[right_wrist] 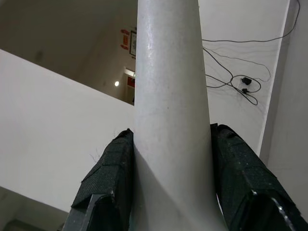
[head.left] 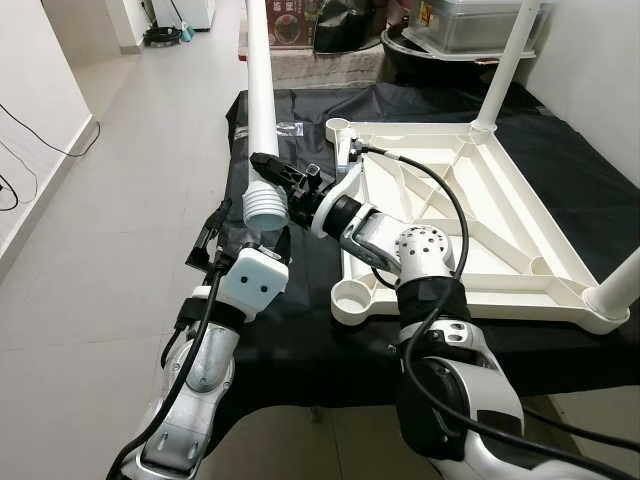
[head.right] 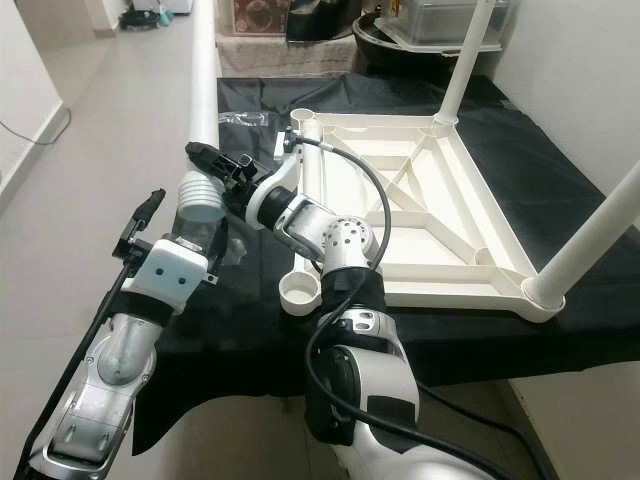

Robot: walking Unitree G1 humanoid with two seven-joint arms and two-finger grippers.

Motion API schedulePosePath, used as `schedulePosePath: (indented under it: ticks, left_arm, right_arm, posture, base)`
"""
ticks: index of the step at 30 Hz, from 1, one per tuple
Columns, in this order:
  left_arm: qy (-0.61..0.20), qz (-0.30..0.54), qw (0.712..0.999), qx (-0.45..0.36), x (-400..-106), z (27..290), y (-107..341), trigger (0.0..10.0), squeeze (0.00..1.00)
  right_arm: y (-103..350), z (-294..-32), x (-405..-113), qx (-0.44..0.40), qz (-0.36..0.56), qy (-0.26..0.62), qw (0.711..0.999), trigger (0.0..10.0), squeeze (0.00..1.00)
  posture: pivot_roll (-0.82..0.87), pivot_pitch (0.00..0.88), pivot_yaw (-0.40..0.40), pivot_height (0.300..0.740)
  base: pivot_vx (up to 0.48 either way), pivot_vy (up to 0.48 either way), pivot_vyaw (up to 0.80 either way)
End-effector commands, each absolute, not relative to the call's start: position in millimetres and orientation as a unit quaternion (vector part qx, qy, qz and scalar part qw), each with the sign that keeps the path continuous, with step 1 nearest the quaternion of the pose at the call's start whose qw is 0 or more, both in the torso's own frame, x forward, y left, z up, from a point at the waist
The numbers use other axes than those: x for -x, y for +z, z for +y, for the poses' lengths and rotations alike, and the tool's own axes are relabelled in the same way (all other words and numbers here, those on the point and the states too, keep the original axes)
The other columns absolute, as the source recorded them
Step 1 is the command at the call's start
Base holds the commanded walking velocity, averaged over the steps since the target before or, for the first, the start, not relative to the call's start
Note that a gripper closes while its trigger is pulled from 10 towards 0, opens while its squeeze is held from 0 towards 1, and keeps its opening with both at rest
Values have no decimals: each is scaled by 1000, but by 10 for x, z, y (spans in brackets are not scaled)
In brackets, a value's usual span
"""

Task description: Building children table

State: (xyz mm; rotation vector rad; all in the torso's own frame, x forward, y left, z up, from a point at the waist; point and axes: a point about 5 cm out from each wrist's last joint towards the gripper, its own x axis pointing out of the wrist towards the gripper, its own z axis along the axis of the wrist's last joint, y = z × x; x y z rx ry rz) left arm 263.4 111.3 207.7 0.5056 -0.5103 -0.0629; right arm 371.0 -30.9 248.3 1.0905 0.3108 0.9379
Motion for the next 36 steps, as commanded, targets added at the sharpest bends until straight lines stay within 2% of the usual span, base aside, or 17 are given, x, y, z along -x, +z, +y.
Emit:
schedulePosePath:
  ticks: [1, 16, 27, 36]
  left_arm:
    - [-5, -283, 927, -247, -2595, 1174, 2207, 10000, 0]
    - [-22, -273, 931, -241, -2541, 1083, 2131, 10000, 0]
    - [-3, -263, 931, -254, -2546, 1220, 2100, 10000, 0]
    - [-9, -257, 933, -252, -2545, 1210, 2053, 10000, 0]
  right_arm:
    - [2364, -339, -3717, -497, 157, 411, 748, 0, 0]
    - [2302, -413, -3798, -507, 155, 378, 759, 0, 0]
    - [2367, -428, -3794, -507, 150, 396, 751, 0, 0]
    - [2407, -409, -3774, -509, 146, 407, 745, 0, 0]
  posture:
    - [-42, 71, -29, 740]
    - [-42, 71, -29, 740]
    - [-46, 62, -29, 740]
    - [-49, 55, -29, 740]
  base:
    - [0, 0, 0]
    - [0, 0, 0]
    - [0, 0, 0]
    - [0, 0, 0]
